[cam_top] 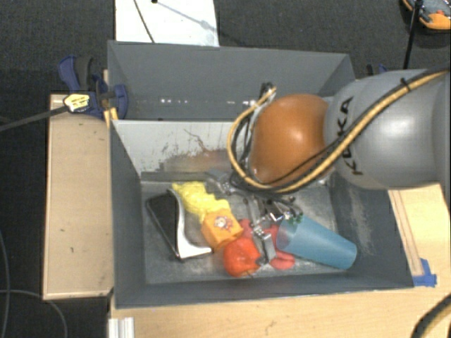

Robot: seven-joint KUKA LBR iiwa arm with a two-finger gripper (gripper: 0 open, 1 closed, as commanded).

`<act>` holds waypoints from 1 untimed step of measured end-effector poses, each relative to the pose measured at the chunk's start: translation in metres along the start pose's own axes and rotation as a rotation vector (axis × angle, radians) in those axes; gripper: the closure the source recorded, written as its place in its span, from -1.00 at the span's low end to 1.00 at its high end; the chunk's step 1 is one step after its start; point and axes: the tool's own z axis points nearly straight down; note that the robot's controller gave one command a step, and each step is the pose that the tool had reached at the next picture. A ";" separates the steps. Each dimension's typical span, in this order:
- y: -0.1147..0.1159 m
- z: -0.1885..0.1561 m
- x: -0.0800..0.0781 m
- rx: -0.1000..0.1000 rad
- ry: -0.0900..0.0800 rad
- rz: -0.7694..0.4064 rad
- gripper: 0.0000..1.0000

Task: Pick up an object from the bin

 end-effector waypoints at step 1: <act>0.000 0.035 0.022 0.000 0.003 0.102 -1.00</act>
Offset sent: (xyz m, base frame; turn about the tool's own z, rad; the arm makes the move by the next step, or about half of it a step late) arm 0.0179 0.0392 -0.0754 0.1586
